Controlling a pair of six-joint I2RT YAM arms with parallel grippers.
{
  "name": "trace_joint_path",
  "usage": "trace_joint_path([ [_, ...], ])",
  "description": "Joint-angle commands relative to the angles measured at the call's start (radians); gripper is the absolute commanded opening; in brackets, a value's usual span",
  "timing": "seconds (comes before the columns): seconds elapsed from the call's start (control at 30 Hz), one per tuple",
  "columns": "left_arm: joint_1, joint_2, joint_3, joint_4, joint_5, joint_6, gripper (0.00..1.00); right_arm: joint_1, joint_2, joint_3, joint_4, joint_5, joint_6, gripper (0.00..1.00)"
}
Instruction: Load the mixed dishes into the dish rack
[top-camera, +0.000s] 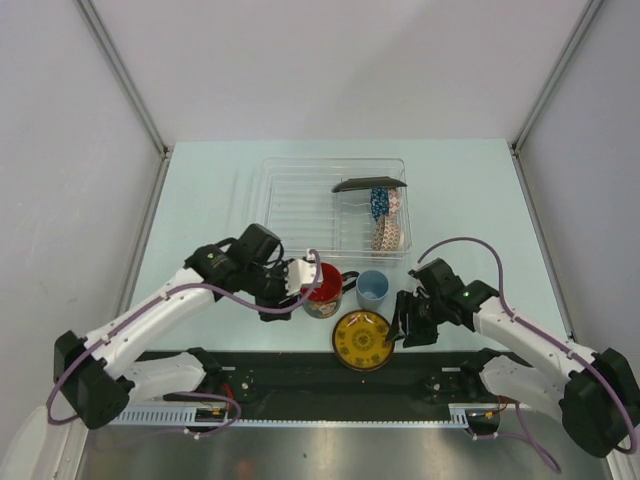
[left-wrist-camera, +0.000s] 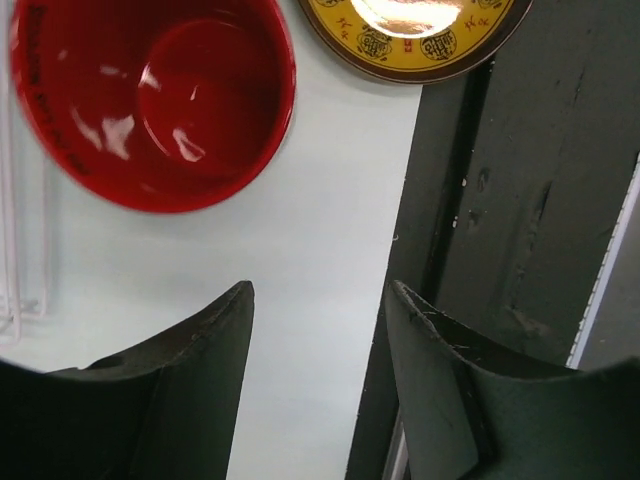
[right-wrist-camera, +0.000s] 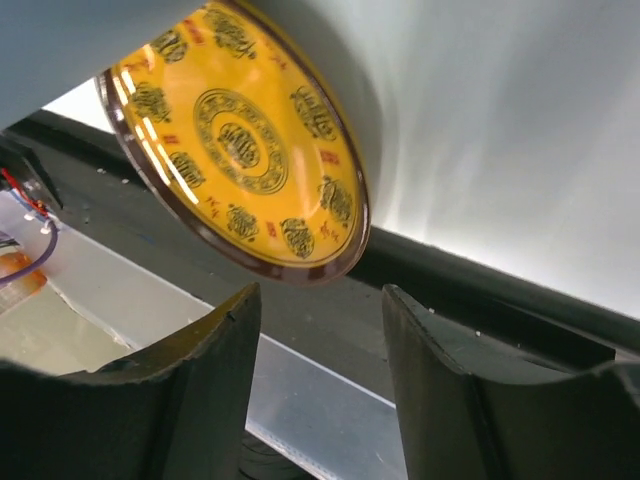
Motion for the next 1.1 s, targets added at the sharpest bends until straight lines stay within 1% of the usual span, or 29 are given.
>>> trace_joint_path([
  [0.0, -0.076, 0.094, -0.008, 0.1, -0.057, 0.031, 0.59, 0.011, 0.054, -0.017, 0.108, -0.019, 0.025, 0.55],
  [0.03, -0.085, 0.138, -0.01, 0.111, -0.062, 0.032, 0.59, 0.011, 0.08, -0.018, 0.128, -0.018, 0.028, 0.55],
  [0.27, -0.148, 0.279, 0.004, 0.194, -0.072, 0.062, 0.58, 0.005, 0.204, -0.043, 0.243, -0.053, 0.037, 0.53],
  [0.4, -0.188, 0.328, 0.019, 0.191, -0.08, 0.089, 0.57, -0.012, 0.212, -0.043, 0.253, -0.061, 0.033, 0.5],
  [0.57, -0.215, 0.319, 0.024, 0.202, -0.135, 0.103, 0.57, 0.009, 0.166, -0.058, 0.254, -0.016, 0.069, 0.48],
  [0.6, -0.215, 0.313, 0.026, 0.197, -0.147, 0.1, 0.56, 0.013, 0.146, -0.06, 0.256, 0.001, 0.083, 0.45],
  [0.7, -0.215, 0.26, 0.012, 0.165, -0.16, 0.074, 0.56, 0.025, 0.129, -0.066, 0.259, 0.031, 0.097, 0.42],
  [0.77, -0.22, 0.195, -0.031, 0.148, -0.167, 0.051, 0.56, 0.034, 0.128, -0.066, 0.259, 0.045, 0.111, 0.4],
  [0.8, -0.229, 0.172, -0.052, 0.151, -0.178, 0.045, 0.56, 0.037, 0.128, -0.066, 0.262, 0.053, 0.115, 0.38],
  [0.83, -0.244, 0.146, -0.106, 0.157, -0.224, 0.042, 0.56, 0.04, 0.132, -0.066, 0.26, 0.054, 0.12, 0.37],
  [0.87, -0.299, 0.103, -0.134, 0.187, -0.256, 0.04, 0.56, 0.04, 0.137, -0.066, 0.262, 0.056, 0.123, 0.35],
  [0.93, -0.361, 0.074, -0.206, 0.229, -0.314, 0.035, 0.56, 0.043, 0.138, -0.065, 0.259, 0.059, 0.129, 0.33],
  [0.97, -0.411, 0.074, -0.221, 0.256, -0.347, 0.028, 0.56, 0.045, 0.132, -0.065, 0.259, 0.067, 0.137, 0.27],
  [1.07, -0.464, 0.103, -0.249, 0.304, -0.39, 0.017, 0.56, 0.051, 0.116, -0.066, 0.254, 0.08, 0.155, 0.12],
])
